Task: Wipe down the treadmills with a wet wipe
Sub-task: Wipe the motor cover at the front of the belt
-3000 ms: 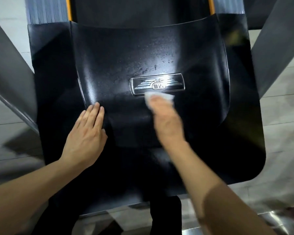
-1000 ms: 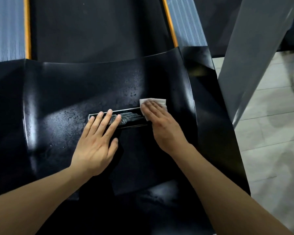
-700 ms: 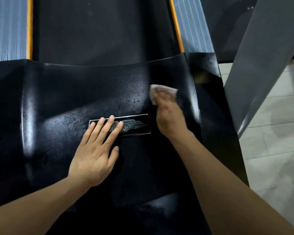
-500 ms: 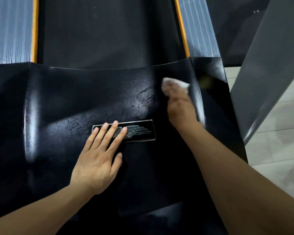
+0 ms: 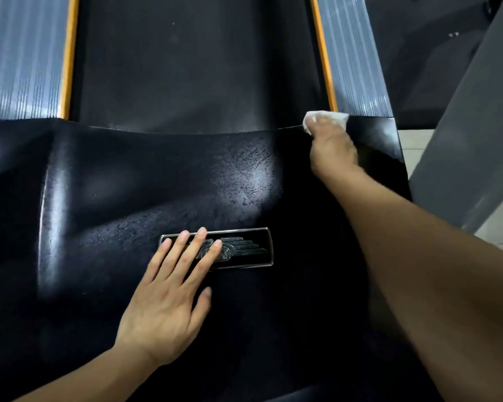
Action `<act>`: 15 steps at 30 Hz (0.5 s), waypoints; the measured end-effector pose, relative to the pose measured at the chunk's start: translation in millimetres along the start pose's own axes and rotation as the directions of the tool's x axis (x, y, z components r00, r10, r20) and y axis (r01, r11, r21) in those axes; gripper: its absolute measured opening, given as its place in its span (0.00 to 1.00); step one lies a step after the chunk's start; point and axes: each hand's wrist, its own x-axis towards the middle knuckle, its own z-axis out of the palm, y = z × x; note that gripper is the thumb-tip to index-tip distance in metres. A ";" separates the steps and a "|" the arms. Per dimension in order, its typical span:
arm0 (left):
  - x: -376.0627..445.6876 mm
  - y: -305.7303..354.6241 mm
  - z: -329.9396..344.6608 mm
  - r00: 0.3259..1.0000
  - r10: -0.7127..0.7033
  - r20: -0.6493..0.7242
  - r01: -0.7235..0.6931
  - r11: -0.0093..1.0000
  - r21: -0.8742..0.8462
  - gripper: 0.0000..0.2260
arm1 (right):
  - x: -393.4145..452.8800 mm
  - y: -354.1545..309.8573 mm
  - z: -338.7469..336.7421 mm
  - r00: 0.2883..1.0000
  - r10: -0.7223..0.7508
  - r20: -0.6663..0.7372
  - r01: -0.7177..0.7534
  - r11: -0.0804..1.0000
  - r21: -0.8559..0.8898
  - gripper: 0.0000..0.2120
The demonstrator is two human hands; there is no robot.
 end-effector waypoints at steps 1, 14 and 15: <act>-0.3 0.5 0.0 1.000 -0.001 0.006 0.001 1.000 -0.004 0.30 | -4.4 4.4 -0.9 1.000 -0.022 -0.017 0.021 0.999 -0.026 0.18; -3.1 -4.9 -1.0 1.000 0.008 0.017 -0.008 0.999 -0.034 0.29 | -262.5 -48.8 48.0 0.985 0.039 -0.170 0.001 0.973 0.230 0.27; -2.3 -6.1 -1.2 1.000 0.020 0.011 -0.019 0.999 -0.051 0.29 | -280.4 -58.0 50.8 0.987 0.017 -0.159 0.021 0.971 0.239 0.27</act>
